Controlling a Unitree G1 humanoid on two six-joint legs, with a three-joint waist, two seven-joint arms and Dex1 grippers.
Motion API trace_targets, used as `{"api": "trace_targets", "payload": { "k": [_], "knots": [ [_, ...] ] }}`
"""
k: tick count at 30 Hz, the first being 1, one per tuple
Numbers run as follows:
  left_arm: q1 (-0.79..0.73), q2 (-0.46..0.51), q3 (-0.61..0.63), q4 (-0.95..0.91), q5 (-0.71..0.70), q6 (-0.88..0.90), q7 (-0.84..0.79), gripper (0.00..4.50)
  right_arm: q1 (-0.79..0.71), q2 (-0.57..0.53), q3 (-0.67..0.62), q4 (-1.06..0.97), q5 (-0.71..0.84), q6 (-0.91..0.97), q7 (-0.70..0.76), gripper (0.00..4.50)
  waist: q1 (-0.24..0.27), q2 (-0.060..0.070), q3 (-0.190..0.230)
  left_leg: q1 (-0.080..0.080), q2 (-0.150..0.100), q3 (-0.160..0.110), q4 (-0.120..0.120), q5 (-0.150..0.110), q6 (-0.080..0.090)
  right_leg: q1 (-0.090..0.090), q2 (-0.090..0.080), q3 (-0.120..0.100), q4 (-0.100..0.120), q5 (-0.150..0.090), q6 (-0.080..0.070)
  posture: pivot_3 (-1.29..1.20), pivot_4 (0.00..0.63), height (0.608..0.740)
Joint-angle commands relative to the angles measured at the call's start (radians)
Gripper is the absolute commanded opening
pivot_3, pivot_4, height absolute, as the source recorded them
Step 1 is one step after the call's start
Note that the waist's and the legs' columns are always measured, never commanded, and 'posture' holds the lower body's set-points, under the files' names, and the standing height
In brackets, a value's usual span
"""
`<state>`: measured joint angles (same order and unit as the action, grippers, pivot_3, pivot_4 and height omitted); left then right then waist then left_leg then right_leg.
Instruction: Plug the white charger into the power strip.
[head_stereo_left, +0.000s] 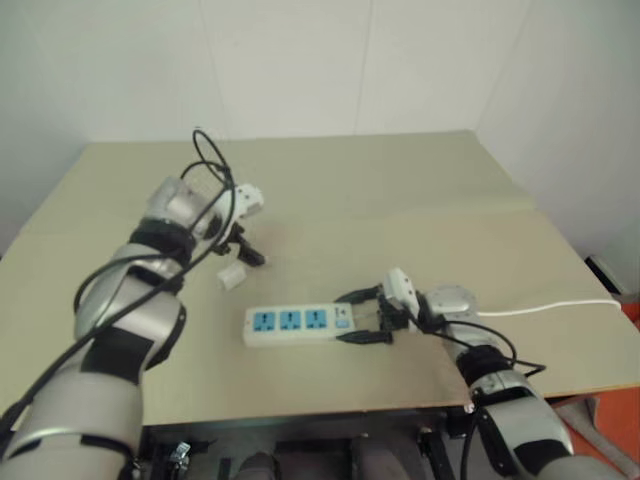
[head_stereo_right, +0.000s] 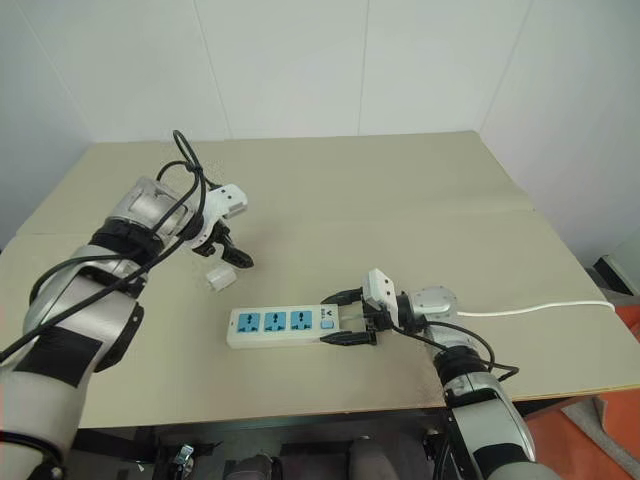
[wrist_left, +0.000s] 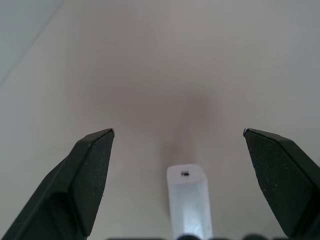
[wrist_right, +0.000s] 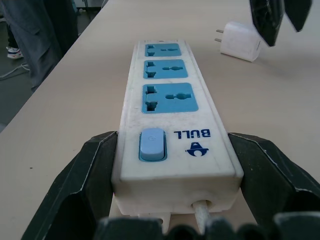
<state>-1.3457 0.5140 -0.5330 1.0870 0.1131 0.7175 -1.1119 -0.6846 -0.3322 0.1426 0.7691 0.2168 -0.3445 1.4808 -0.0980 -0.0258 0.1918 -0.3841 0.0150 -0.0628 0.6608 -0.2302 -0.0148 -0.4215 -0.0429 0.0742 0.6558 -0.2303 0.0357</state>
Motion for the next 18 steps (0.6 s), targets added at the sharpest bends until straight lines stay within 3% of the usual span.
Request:
{"api": "trace_targets", "payload": {
  "k": [1,10,13,18],
  "knots": [
    [-0.033,-0.016,0.011,0.037,0.049,-0.027,-0.004,4.50,0.043,0.007,0.032,0.001,-0.045,0.007,-0.021,3.39,0.000,0.000,0.000,0.000,0.000,0.000,0.000,0.000,0.000,0.000,0.000,0.000,0.000,0.000,0.000,0.00,0.150,0.740],
    [-0.022,-0.055,0.040,0.086,0.101,-0.052,-0.006,4.50,0.040,0.022,0.041,-0.004,-0.054,0.008,-0.052,3.39,-0.005,-0.001,0.000,0.001,0.000,0.000,0.000,0.000,0.000,0.000,0.000,0.000,0.001,0.000,0.001,0.00,0.150,0.740],
    [-0.021,-0.063,0.042,0.093,0.119,-0.046,-0.016,3.94,0.037,0.021,0.043,0.001,-0.057,0.018,-0.053,3.39,-0.005,-0.001,0.000,0.001,0.000,0.000,0.000,0.000,0.000,0.000,0.000,0.000,0.001,0.000,0.001,0.00,0.150,0.740],
    [-0.024,-0.072,0.051,0.101,0.139,-0.044,-0.018,2.32,0.042,0.021,0.043,-0.002,-0.059,0.017,-0.062,3.39,-0.006,-0.001,0.000,0.001,0.000,0.000,0.000,0.000,0.000,0.000,0.000,0.000,0.001,-0.001,0.001,0.00,0.150,0.740]
  ]
}}
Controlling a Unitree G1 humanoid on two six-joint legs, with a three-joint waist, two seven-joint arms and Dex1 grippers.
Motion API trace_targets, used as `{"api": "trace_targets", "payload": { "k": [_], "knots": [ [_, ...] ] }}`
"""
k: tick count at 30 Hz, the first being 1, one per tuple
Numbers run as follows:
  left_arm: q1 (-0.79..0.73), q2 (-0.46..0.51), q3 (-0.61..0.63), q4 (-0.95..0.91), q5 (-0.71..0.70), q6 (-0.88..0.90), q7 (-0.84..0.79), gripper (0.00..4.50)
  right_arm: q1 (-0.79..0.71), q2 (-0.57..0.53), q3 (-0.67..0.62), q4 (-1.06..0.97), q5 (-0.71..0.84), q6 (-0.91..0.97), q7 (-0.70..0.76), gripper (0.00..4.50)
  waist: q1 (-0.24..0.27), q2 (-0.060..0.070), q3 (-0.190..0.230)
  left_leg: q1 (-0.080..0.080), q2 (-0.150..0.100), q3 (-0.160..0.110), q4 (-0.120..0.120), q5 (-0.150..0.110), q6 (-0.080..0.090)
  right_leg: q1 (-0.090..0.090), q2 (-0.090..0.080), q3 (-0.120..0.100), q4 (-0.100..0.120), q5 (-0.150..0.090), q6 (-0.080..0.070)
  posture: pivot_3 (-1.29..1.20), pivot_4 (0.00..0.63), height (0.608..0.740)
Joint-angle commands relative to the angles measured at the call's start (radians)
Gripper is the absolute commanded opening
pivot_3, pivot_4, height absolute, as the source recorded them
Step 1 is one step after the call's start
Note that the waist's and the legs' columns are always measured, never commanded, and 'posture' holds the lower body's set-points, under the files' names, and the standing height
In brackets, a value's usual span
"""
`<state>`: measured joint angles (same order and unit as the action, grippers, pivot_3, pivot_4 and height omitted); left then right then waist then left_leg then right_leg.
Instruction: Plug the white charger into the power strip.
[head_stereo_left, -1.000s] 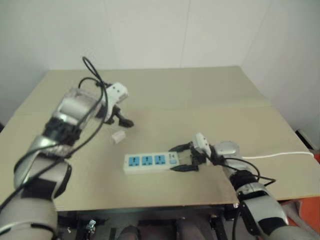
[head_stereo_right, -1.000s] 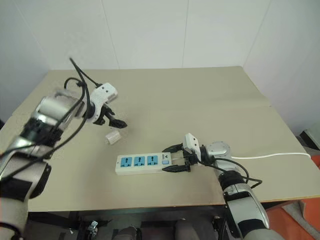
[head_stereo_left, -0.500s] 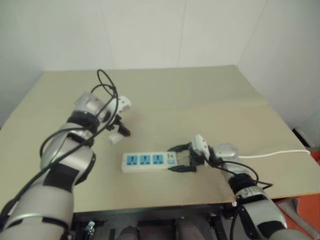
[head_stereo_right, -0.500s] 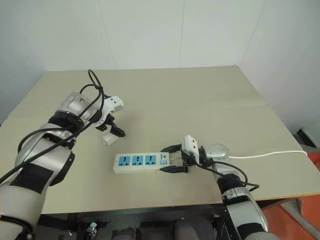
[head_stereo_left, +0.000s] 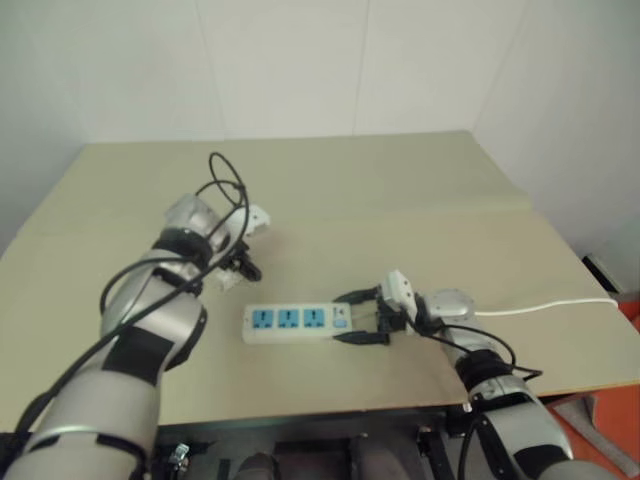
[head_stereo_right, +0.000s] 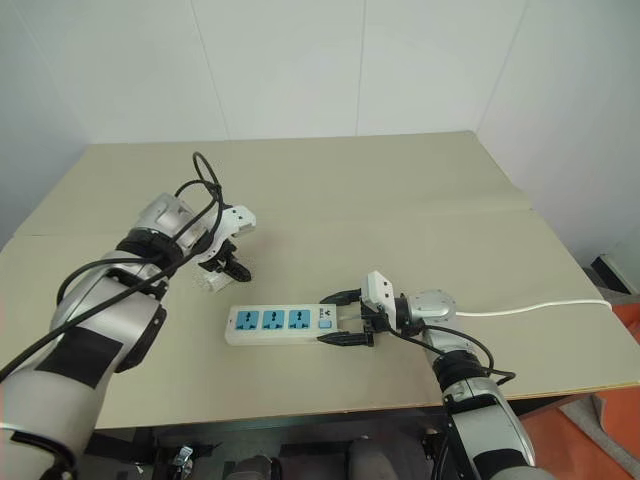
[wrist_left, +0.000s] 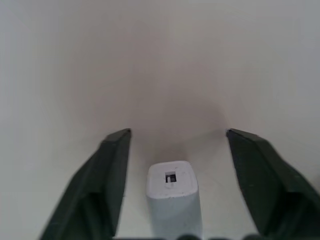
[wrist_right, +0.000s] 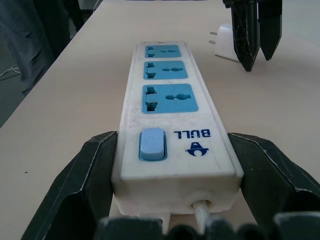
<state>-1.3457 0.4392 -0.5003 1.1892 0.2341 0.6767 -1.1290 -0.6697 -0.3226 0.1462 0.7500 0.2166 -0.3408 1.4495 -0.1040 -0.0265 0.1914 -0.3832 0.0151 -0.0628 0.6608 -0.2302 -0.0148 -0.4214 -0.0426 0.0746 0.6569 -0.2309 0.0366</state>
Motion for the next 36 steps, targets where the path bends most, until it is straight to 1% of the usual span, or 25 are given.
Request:
{"api": "trace_targets", "payload": {
  "k": [1,4,7,10,12,16,18,20,24,26,28,31,33,35,36],
  "knots": [
    [-0.025,0.002,0.019,0.001,0.023,-0.004,0.002,1.99,0.028,0.011,0.040,0.015,-0.059,0.013,-0.032,3.39,0.000,0.000,0.000,0.000,0.000,0.000,0.000,0.000,0.000,0.000,0.000,0.000,0.000,0.000,0.000,0.00,0.150,0.740],
    [-0.027,0.001,0.016,0.004,0.037,-0.014,-0.015,1.05,0.028,0.009,0.041,0.015,-0.061,0.012,-0.034,3.39,0.000,0.000,0.000,0.000,0.000,0.000,0.000,0.000,0.000,0.000,0.000,0.000,0.000,0.000,0.000,0.00,0.150,0.740],
    [-0.028,0.000,0.027,0.007,0.040,-0.014,-0.008,1.00,0.027,0.008,0.040,0.018,-0.061,0.010,-0.038,3.39,-0.001,0.000,0.000,0.000,0.000,0.000,0.000,0.000,0.000,0.000,0.000,0.000,0.000,0.000,0.000,0.00,0.150,0.740],
    [-0.032,0.002,0.048,-0.005,0.043,-0.046,0.043,1.00,0.026,0.006,0.040,0.019,-0.061,0.011,-0.041,3.39,-0.001,0.000,0.000,0.000,0.000,0.000,0.000,0.000,0.000,0.000,0.000,0.000,0.000,0.000,0.001,0.00,0.150,0.740],
    [-0.046,0.004,0.090,-0.024,0.021,-0.067,0.071,1.00,0.028,0.005,0.040,0.018,-0.060,0.010,-0.041,3.39,-0.001,0.000,0.000,0.000,0.000,0.000,0.000,0.000,0.000,0.000,0.000,0.000,0.000,0.000,0.000,0.00,0.150,0.740],
    [-0.066,0.015,0.236,-0.117,-0.072,-0.129,0.115,1.00,0.034,-0.001,0.039,0.013,-0.062,0.009,-0.044,3.39,0.000,-0.001,0.000,0.000,0.000,0.000,0.000,0.000,0.000,0.000,0.000,0.000,0.000,0.000,0.000,0.00,0.150,0.740],
    [0.012,0.025,0.366,-0.262,-0.190,-0.281,0.103,1.00,0.041,-0.004,0.038,0.002,-0.061,0.009,-0.045,3.39,0.000,-0.001,0.000,0.000,0.000,0.000,0.000,0.000,0.000,0.000,0.000,0.000,0.000,0.001,-0.001,0.00,0.150,0.740],
    [0.107,0.028,0.458,-0.438,-0.301,-0.335,0.041,1.00,0.048,-0.003,0.037,-0.011,-0.055,0.010,-0.046,3.39,0.000,-0.001,-0.001,0.000,0.001,0.000,0.000,0.000,0.000,0.000,0.000,0.000,0.000,0.003,-0.005,0.00,0.150,0.740],
    [0.354,0.018,0.562,-0.774,-0.522,-0.399,-0.129,1.00,0.054,0.000,0.046,-0.021,-0.057,0.006,-0.041,3.39,-0.003,0.001,-0.003,0.004,0.001,0.004,-0.002,0.000,0.000,0.000,-0.001,0.004,0.002,0.003,-0.006,0.00,0.150,0.740],
    [0.437,0.007,0.578,-0.869,-0.585,-0.377,-0.142,1.00,0.050,0.006,0.053,-0.022,-0.061,0.005,-0.045,3.39,-0.001,0.001,-0.003,0.005,0.001,0.004,-0.001,0.000,0.000,0.000,0.000,0.005,0.003,0.003,-0.005,0.00,0.150,0.740],
    [0.518,-0.032,0.601,-0.935,-0.637,-0.409,-0.116,1.00,0.047,0.012,0.057,-0.024,-0.066,0.010,-0.053,3.39,0.004,0.000,-0.004,0.005,0.001,0.004,0.000,0.000,0.000,0.001,-0.001,0.005,0.004,0.003,-0.005,0.00,0.150,0.740],
    [0.598,-0.049,0.593,-0.991,-0.687,-0.395,-0.138,1.00,0.046,0.021,0.063,-0.029,-0.066,0.012,-0.054,3.39,0.004,-0.002,-0.005,0.006,0.001,0.004,0.000,0.000,0.000,0.002,0.000,0.005,0.003,0.003,-0.005,0.00,0.150,0.740],
    [0.641,-0.051,0.573,-0.987,-0.714,-0.395,-0.192,1.00,0.048,0.030,0.069,-0.034,-0.067,0.013,-0.053,3.39,0.000,-0.002,-0.005,0.007,0.001,0.004,-0.001,0.000,0.000,0.002,0.000,0.006,0.002,0.003,-0.005,0.00,0.150,0.740],
    [0.659,-0.050,0.573,-0.946,-0.775,-0.365,-0.287,1.00,0.051,0.036,0.078,-0.042,-0.070,0.011,-0.052,3.39,-0.004,-0.002,-0.005,0.008,0.001,0.005,-0.002,0.000,0.000,0.002,0.001,0.007,0.002,0.003,-0.006,0.00,0.150,0.740],
    [0.668,-0.047,0.564,-0.914,-0.782,-0.384,-0.346,1.00,0.053,0.039,0.082,-0.050,-0.070,0.013,-0.052,3.39,-0.005,-0.002,-0.005,0.008,0.002,0.005,-0.002,0.000,0.000,0.002,0.001,0.007,0.002,0.003,-0.006,0.00,0.150,0.740]
  ]
}}
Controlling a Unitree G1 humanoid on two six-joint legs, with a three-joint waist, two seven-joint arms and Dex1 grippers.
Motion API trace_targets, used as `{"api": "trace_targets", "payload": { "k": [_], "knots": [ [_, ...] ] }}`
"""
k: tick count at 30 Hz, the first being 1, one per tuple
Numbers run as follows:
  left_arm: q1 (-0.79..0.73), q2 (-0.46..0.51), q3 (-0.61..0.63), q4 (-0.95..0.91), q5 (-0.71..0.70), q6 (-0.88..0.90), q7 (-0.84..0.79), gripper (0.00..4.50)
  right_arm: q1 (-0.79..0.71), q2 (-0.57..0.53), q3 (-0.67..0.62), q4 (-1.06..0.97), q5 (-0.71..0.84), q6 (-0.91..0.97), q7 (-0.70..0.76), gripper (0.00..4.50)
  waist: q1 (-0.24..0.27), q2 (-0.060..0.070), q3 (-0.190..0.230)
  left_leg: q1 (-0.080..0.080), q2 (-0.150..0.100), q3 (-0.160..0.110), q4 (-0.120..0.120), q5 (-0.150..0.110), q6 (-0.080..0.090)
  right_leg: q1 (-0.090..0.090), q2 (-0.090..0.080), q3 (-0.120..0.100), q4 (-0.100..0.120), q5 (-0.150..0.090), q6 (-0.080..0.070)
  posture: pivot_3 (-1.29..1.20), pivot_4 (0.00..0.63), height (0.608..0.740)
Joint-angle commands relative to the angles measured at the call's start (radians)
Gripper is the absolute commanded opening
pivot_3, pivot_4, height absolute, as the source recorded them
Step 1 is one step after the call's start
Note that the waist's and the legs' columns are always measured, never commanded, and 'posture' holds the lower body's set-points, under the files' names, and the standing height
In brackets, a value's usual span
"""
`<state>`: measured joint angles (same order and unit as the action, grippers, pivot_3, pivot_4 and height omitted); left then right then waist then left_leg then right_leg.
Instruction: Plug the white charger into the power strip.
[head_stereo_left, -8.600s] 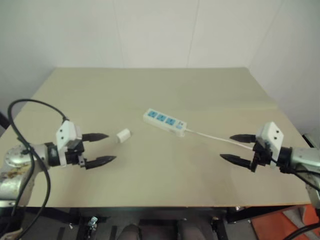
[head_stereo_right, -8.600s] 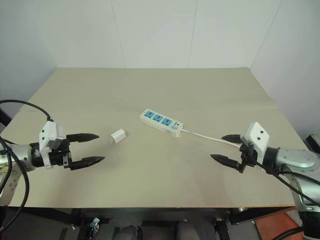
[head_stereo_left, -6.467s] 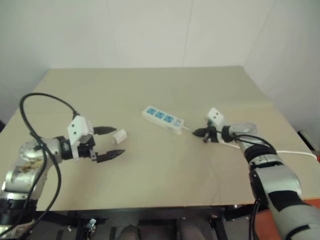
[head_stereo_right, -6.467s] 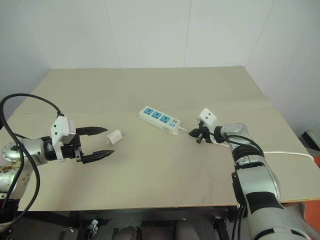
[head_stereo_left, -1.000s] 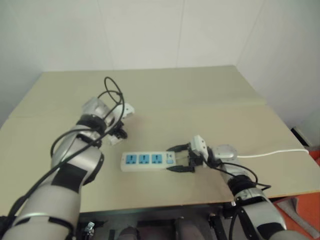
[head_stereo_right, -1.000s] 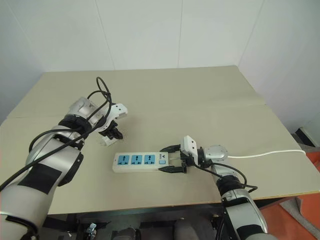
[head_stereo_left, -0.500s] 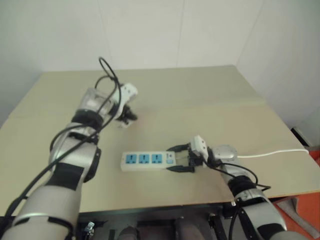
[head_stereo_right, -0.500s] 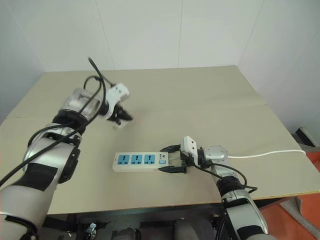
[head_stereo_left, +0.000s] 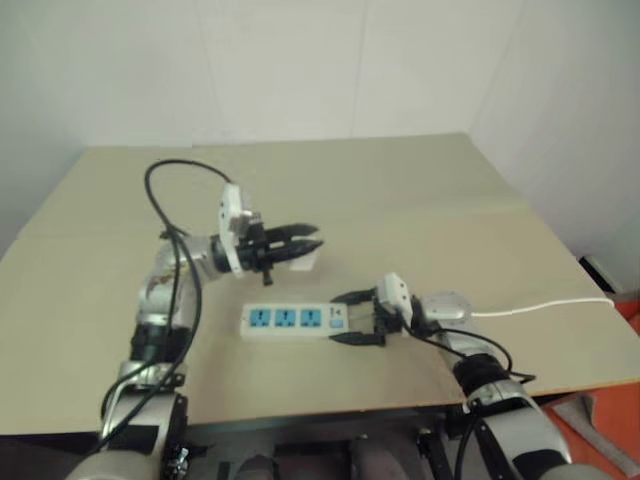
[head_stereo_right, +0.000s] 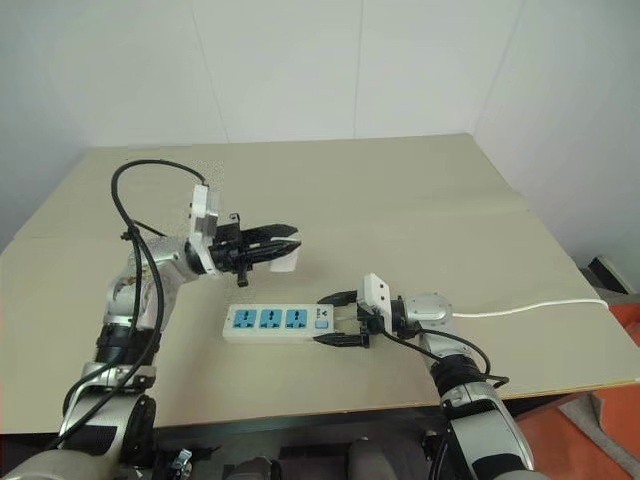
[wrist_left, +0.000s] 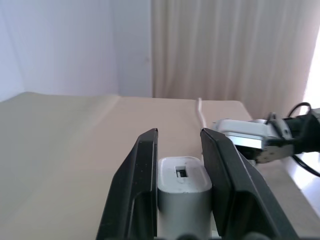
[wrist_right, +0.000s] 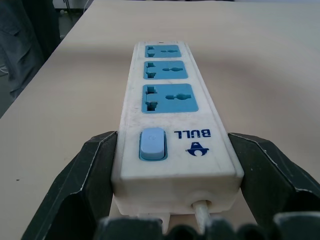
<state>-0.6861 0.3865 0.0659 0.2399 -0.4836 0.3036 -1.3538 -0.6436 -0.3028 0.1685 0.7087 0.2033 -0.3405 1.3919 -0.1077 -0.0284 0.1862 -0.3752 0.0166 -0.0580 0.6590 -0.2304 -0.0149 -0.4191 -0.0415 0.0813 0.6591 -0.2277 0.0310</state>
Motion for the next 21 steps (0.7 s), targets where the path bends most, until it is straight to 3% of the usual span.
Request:
{"api": "trace_targets", "payload": {
  "k": [1,7,21],
  "knots": [
    [0.012,0.010,-0.010,0.059,-0.074,-0.011,-0.166,1.00,0.028,0.021,0.063,-0.014,-0.056,0.016,0.005,3.39,-0.003,0.000,0.000,0.000,0.000,0.000,0.000,0.000,0.000,0.000,0.000,0.000,0.000,0.000,0.000,0.00,0.150,0.740],
    [0.011,0.002,-0.033,0.146,-0.043,-0.085,-0.241,1.00,0.029,0.021,0.071,-0.025,-0.062,0.020,-0.004,3.39,-0.008,0.000,0.000,0.001,0.000,0.000,0.000,0.000,0.000,0.001,0.001,0.000,-0.001,0.000,0.000,0.00,0.150,0.740],
    [0.003,-0.057,-0.061,0.277,0.005,-0.233,-0.249,1.00,0.065,0.011,0.073,-0.088,-0.063,0.048,-0.015,3.39,-0.009,0.000,0.000,0.000,0.000,0.000,0.000,0.000,0.000,0.001,0.001,0.001,-0.002,-0.001,0.000,0.00,0.150,0.740]
  ]
}}
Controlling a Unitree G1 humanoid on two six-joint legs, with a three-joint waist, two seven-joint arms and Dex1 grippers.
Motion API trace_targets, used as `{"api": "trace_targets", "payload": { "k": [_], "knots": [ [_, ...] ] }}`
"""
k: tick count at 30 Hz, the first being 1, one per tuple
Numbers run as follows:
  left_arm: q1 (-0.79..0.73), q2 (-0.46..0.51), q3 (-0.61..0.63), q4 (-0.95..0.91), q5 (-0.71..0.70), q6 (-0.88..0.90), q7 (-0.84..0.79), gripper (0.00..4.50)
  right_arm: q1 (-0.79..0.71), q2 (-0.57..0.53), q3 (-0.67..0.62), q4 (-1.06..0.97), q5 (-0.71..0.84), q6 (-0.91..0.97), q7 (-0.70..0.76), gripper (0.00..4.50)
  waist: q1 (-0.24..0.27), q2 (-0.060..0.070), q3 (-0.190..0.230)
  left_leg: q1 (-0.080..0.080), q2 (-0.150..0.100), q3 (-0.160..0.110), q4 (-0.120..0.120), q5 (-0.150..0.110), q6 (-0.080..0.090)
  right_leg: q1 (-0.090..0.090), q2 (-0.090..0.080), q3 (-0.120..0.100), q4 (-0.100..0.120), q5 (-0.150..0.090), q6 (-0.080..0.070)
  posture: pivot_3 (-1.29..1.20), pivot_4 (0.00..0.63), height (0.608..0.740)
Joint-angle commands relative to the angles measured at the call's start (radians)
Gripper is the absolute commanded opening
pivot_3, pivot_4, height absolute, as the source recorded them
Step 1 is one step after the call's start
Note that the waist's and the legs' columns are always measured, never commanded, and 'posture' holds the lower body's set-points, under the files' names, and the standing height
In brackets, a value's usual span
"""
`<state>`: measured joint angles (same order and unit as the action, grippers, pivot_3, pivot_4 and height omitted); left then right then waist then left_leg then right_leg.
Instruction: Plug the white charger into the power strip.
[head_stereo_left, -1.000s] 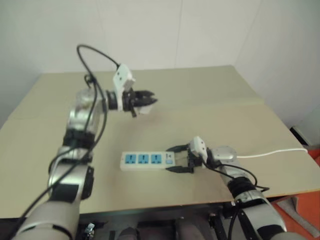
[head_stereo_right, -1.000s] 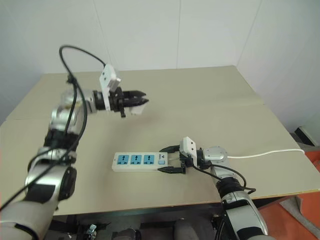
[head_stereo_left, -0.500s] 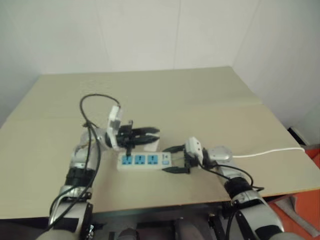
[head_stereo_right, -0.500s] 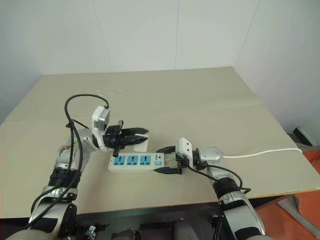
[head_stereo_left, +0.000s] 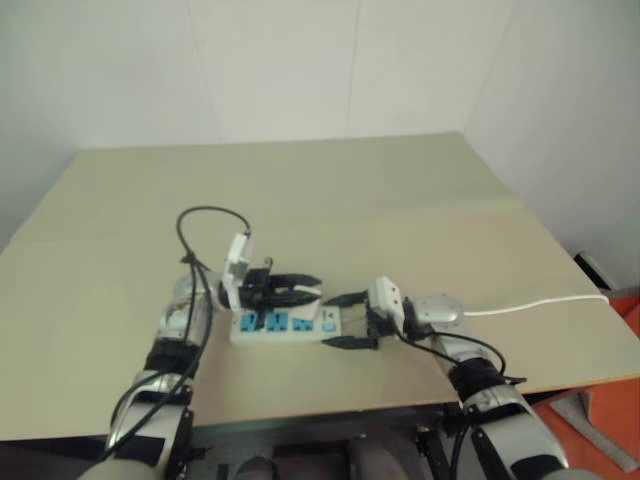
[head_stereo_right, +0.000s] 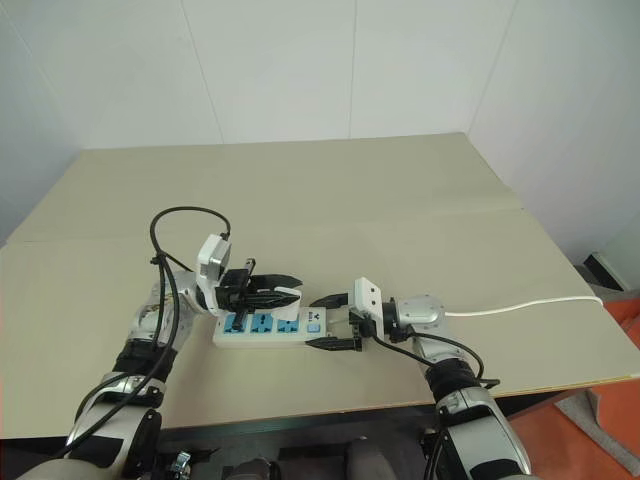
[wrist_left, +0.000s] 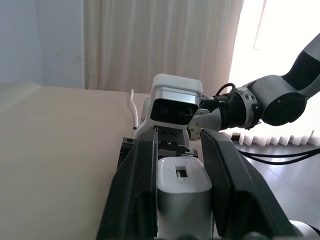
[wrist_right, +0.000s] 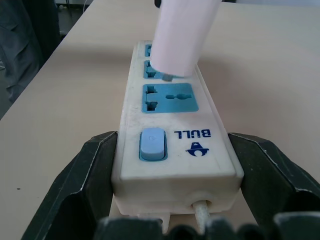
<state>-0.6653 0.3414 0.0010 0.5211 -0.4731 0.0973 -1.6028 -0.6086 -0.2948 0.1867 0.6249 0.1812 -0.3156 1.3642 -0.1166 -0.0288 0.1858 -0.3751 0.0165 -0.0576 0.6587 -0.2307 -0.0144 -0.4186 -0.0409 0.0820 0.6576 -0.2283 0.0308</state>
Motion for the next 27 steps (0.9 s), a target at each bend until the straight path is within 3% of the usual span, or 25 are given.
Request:
{"api": "trace_targets", "payload": {
  "k": [1,27],
  "knots": [
    [-0.016,-0.017,0.004,-0.005,-0.008,-0.022,0.003,1.00,0.033,0.002,0.055,-0.007,-0.042,0.023,0.012,3.39,0.000,0.000,0.000,0.000,0.000,0.000,0.000,0.000,0.000,0.000,0.000,0.000,0.000,0.000,0.000,0.00,0.150,0.740],
    [0.049,-0.009,-0.042,0.013,0.059,-0.079,0.010,1.00,0.037,0.003,0.061,-0.018,-0.049,0.023,-0.007,3.39,0.001,0.000,-0.001,0.001,0.000,0.000,0.000,0.000,0.000,0.001,0.000,0.000,0.000,-0.001,0.001,0.00,0.150,0.740]
  ]
}}
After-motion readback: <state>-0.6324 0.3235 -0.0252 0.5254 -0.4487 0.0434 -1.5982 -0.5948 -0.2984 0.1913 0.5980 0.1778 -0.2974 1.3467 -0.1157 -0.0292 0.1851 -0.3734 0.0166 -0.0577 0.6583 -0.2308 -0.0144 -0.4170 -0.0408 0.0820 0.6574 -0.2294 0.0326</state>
